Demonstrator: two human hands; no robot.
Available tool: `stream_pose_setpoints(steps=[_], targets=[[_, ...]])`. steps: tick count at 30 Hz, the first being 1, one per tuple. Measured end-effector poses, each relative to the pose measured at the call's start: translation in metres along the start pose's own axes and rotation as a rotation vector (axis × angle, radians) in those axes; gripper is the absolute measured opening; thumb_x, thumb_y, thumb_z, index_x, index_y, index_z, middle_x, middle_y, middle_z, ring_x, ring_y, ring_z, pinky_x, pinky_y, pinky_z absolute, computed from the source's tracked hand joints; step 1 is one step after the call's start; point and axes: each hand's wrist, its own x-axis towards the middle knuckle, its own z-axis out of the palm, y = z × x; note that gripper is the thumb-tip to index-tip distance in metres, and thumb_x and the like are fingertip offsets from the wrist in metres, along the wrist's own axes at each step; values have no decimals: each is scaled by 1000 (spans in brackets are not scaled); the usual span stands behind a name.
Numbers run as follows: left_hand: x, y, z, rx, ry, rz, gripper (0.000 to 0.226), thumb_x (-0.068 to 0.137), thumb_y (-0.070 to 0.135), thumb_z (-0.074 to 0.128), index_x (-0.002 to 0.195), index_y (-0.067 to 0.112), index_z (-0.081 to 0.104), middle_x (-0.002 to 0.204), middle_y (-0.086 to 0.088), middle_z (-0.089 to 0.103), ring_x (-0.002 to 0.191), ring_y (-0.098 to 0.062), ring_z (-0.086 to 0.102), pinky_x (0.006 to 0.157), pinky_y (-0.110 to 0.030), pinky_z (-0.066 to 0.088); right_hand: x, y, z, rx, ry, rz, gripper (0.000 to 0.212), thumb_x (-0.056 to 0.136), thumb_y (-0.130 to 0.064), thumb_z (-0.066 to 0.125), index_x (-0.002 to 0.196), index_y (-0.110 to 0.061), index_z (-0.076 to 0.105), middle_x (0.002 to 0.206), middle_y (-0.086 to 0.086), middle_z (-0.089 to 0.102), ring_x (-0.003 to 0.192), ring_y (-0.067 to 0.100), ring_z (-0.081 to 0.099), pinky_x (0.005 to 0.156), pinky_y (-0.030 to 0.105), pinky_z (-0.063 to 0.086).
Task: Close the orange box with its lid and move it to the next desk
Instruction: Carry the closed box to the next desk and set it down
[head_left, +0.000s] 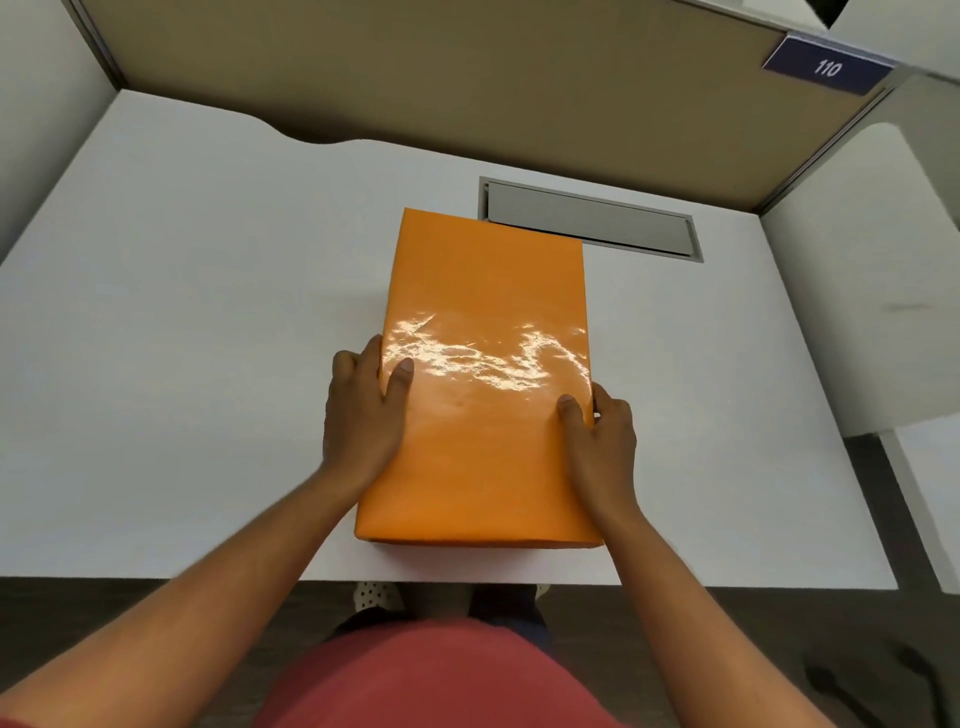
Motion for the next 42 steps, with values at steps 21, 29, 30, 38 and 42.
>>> stream_pose_setpoints(steps=[21, 29, 30, 38, 42], targets=[[167, 48, -21, -225, -40, -56, 47, 107, 43, 51, 151, 28, 52, 141, 0, 60, 105, -21, 68, 91, -43, 59, 175, -58, -11, 80, -61, -149, 43, 107, -43, 51, 144, -22, 55, 140, 3, 59, 121, 21, 61, 96, 36, 56], [232, 47, -2, -412, -235, -103, 27, 106, 33, 53, 113, 33, 79, 111, 6, 73, 94, -17, 66, 66, -20, 58, 239, -81, 20, 92, -205, -108, 45, 108, -49, 46, 102, -13, 74, 102, 9, 74, 94, 25, 70, 87, 41, 55], [235, 45, 1, -418, -222, -103, 28, 106, 32, 52, 109, 33, 80, 110, 7, 74, 95, -17, 66, 70, -24, 57, 242, -79, 22, 88, -204, -109, 46, 108, -49, 45, 87, -16, 70, 87, 7, 70, 81, 22, 67, 78, 38, 52], [216, 37, 7, -461, -78, -74, 31, 103, 45, 57, 116, 27, 80, 116, 14, 75, 106, -3, 71, 89, -28, 58, 234, -83, 32, 120, -183, -48, 52, 109, -46, 42, 63, -23, 45, 61, -4, 47, 59, 14, 46, 67, 32, 40], [211, 43, -3, -403, -123, -151, 51, 101, 59, 53, 133, 23, 70, 123, -1, 74, 101, -20, 72, 94, -43, 59, 220, -90, 26, 130, -207, 7, 50, 109, -52, 39, 78, -21, 62, 76, 0, 62, 74, 18, 60, 78, 37, 50]])
